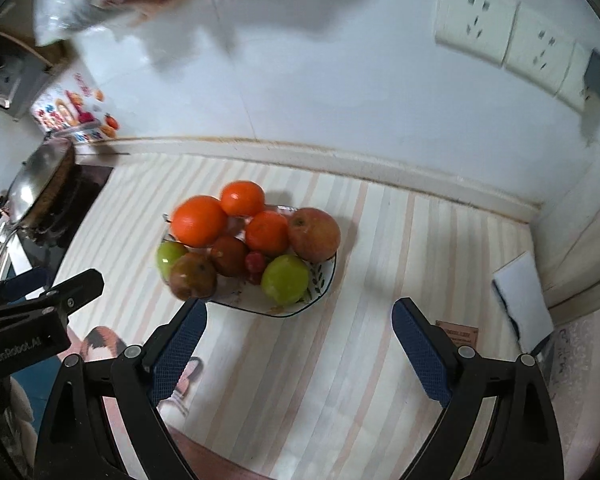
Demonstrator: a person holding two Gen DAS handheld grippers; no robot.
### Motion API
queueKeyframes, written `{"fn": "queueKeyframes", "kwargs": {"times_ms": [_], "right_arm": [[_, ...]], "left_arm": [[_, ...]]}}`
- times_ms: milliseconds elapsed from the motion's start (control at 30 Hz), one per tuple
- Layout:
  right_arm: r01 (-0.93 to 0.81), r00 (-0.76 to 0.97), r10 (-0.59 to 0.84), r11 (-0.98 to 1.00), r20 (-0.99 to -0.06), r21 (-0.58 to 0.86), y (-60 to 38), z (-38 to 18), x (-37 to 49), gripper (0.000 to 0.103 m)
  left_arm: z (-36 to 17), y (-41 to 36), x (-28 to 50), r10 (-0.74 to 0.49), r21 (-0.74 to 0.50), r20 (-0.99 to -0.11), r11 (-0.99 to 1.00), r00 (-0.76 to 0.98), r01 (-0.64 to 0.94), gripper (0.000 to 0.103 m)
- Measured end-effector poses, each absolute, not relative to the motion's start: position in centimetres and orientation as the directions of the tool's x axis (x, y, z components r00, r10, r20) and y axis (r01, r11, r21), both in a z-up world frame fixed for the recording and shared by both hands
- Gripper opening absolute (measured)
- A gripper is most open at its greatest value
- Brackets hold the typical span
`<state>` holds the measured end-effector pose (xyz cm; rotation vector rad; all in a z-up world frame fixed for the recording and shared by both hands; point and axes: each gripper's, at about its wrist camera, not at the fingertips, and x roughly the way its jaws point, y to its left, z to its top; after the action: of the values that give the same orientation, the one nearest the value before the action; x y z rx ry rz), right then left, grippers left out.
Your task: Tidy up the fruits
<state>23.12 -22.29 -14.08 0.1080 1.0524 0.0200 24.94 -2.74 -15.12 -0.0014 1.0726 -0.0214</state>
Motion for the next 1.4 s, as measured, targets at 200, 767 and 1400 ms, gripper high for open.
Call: {"fn": "queueKeyframes", "kwargs": {"times_ms": [200,767,1400], "right_arm": [[0.028,0.565,0.059,0.996,-0.823,0.09,-21.0,-9.8,17.3,0.096],[0.002,0.687,0.066,0.996,-0.723,0.094,-19.0,-1.3,3.7,0.097],[0.009,0.689,0.065,0.995,-0.722,0.099,-19.7,-2.4,6.4,0.102]], "left_arm": [[-12.7,-1.6,19.7,-0.033,-0.028,-0.847,0.999,0.53,0.018,0.096],[-6.8,-0.7,8.0,-0.075,-0.037,-0.77,0.997,0.633,0.072,0.096],[-7.4,-0.9,10.3,-0.029,-0.002,-0.746,0.999,0.665,0.041,0.102]]}}
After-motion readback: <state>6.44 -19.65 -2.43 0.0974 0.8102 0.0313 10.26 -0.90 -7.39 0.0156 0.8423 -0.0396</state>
